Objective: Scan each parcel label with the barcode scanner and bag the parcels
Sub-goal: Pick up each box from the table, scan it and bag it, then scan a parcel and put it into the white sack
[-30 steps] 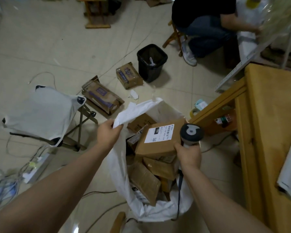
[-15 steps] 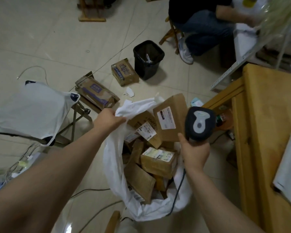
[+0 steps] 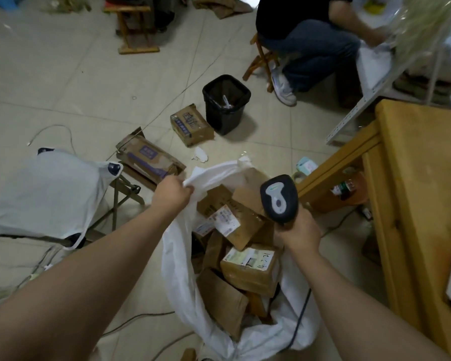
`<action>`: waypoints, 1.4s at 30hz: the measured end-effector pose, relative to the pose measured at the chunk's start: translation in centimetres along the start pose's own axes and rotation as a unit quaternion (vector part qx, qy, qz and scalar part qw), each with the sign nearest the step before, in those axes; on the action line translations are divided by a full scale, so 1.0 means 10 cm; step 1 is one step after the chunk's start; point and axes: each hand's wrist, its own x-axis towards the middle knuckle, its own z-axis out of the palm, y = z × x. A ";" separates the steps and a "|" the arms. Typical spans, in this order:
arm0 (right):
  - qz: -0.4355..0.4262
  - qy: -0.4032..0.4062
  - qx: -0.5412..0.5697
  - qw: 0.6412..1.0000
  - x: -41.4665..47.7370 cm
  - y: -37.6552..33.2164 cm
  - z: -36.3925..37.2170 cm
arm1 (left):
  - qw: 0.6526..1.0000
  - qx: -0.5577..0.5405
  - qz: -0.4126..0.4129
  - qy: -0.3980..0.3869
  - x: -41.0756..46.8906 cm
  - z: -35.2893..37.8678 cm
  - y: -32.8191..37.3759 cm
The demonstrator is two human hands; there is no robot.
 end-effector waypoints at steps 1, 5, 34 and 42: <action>-0.022 -0.028 -0.007 0.999 -0.05 0.02 -0.05 | 1.000 -0.027 -0.009 0.013 -0.01 0.00 -0.03; -0.116 -0.182 -0.019 0.976 -0.31 0.09 -0.22 | 0.990 -0.128 -0.009 0.061 -0.09 0.03 -0.03; 0.300 -0.155 0.364 0.868 -0.99 0.02 -0.01 | 0.991 0.046 0.066 0.103 -0.76 0.23 0.13; 0.360 -0.052 0.576 0.732 -1.35 0.55 -0.94 | 0.968 0.148 0.202 0.030 -1.50 0.84 1.02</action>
